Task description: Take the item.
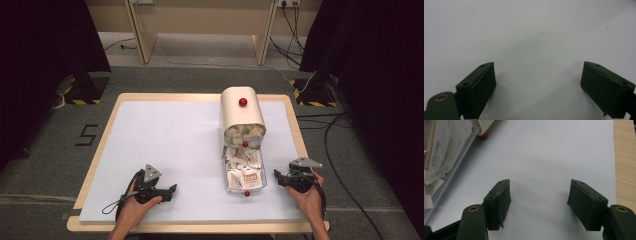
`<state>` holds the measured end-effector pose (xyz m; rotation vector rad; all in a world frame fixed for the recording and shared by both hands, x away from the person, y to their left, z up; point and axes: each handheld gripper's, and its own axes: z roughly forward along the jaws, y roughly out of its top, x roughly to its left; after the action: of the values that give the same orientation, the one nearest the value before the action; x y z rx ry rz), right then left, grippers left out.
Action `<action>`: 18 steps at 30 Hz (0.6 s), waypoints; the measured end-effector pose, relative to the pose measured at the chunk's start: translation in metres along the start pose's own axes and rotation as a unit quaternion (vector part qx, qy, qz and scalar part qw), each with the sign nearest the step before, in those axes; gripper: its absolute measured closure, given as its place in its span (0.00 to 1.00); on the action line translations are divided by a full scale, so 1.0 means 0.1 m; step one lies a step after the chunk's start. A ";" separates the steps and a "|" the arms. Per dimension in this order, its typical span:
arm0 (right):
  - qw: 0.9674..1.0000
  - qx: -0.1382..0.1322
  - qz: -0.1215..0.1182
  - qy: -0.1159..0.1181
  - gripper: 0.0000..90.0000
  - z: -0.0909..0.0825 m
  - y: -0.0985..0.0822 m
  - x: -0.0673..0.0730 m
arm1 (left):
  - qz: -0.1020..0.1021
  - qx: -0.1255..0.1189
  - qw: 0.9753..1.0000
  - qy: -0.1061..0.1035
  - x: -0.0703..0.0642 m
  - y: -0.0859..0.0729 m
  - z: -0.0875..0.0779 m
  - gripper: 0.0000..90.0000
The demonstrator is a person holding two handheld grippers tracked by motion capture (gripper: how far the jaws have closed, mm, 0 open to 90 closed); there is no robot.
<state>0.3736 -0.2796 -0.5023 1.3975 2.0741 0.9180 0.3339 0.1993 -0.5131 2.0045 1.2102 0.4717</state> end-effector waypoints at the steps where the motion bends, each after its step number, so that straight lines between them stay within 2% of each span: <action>1: 1.000 0.000 0.000 0.000 0.38 0.00 0.00 0.00 | 0.000 0.000 1.000 0.000 0.00 0.00 0.00 0.13; 11: 1.000 -0.001 -0.003 -0.001 0.38 0.00 0.00 0.00 | 0.000 0.000 1.000 0.000 0.00 0.00 0.00 0.13; 18: 1.000 0.001 0.004 0.000 0.38 0.00 0.00 0.00 | 0.000 0.000 1.000 0.000 0.00 0.00 0.00 0.13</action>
<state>0.3736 -0.2793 -0.5018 1.4091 2.0711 0.9183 0.3339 0.1994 -0.5131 2.0044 1.2104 0.4712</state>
